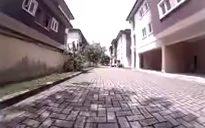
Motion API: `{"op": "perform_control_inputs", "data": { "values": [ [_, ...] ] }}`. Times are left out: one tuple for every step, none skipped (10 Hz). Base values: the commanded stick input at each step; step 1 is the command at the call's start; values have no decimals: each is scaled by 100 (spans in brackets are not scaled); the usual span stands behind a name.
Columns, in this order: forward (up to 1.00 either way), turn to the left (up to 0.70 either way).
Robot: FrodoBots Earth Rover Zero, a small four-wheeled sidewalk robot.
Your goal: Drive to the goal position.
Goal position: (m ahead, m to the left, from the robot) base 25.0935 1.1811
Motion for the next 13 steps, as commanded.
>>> {"op": "perform_control_inputs", "data": {
  "values": [
    [50, 0],
    [50, 0],
    [50, 0],
    [50, 0],
    [46, 0],
    [30, 0],
    [13, 0],
    [0, 0],
    [0, 0],
    [0, 0],
    [0, 0],
    [0, 0],
    [0, 0]
  ]
}}
